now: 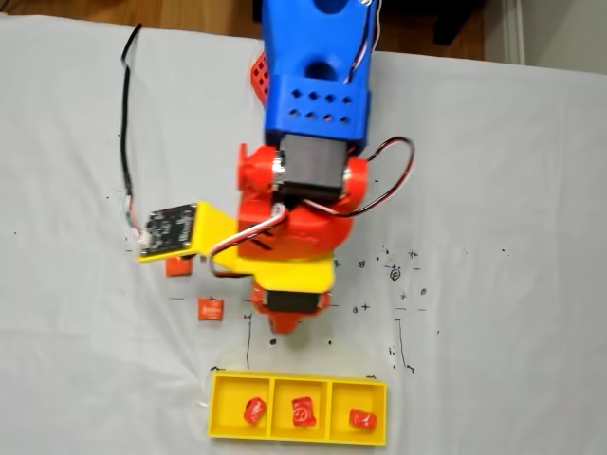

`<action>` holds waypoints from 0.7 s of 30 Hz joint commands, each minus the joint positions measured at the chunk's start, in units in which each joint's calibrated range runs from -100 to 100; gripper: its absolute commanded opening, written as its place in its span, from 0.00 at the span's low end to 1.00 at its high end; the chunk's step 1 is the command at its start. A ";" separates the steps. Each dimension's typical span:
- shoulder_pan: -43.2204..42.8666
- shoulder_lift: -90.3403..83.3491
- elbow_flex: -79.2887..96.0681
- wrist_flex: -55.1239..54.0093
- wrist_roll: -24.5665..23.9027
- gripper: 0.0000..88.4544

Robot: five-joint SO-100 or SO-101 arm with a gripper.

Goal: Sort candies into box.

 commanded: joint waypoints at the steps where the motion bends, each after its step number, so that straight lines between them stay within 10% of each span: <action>1: -2.66 -2.85 -7.39 -6.09 -3.61 0.00; 21: -11.18 11.06 -13.31 -19.60 -6.98 0.00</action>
